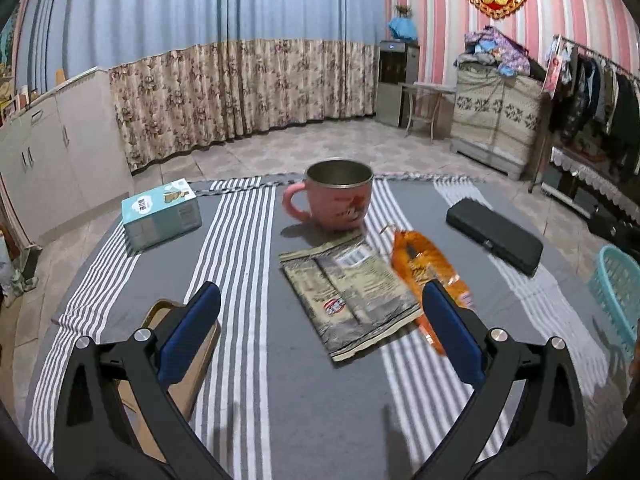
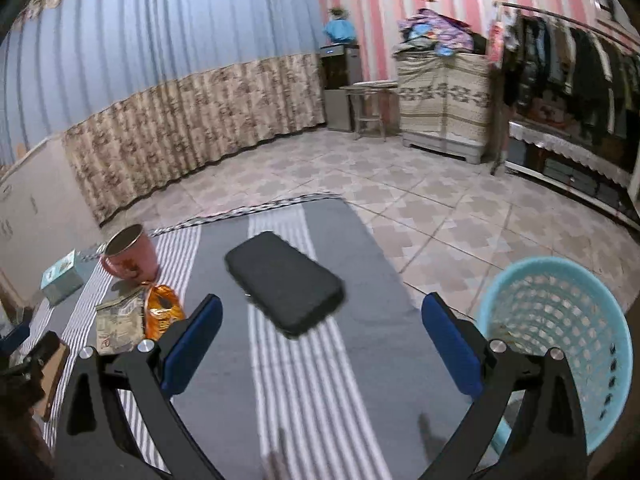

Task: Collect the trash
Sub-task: 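Move both tools back over the mat toward the two snack bags, then grasp the beige printed snack bag by its edge with the left tool, then grasp the orange snack bag by its end with the right tool, then carry the beige and orange snack bags over the blue basket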

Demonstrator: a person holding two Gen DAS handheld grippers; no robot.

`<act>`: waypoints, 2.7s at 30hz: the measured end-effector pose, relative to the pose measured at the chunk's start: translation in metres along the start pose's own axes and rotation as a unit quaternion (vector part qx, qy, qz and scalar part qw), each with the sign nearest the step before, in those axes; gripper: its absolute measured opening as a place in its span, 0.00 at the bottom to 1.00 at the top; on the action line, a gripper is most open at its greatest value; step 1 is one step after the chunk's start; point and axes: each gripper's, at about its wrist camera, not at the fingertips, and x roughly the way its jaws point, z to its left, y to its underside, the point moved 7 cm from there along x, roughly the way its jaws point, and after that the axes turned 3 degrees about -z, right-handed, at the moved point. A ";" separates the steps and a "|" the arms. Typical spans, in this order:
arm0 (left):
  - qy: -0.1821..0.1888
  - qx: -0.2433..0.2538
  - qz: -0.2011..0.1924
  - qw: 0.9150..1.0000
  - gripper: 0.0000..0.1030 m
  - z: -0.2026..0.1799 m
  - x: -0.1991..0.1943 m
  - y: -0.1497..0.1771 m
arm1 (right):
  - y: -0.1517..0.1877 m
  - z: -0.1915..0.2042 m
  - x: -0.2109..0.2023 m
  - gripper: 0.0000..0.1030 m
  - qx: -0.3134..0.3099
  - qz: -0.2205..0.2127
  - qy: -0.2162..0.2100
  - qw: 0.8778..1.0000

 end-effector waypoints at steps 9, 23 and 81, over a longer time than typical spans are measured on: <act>0.008 -0.001 0.074 0.997 0.95 -0.015 0.047 0.017 | 0.029 0.027 0.033 0.95 -0.036 0.044 -0.006 0.998; 0.032 0.022 0.157 0.987 0.54 -0.031 0.090 0.039 | 0.038 0.036 0.042 0.95 -0.031 0.070 -0.017 0.997; 0.127 0.053 0.046 0.989 0.02 -0.094 -0.014 -0.027 | 0.005 -0.110 -0.050 0.03 0.045 -0.003 -0.021 0.999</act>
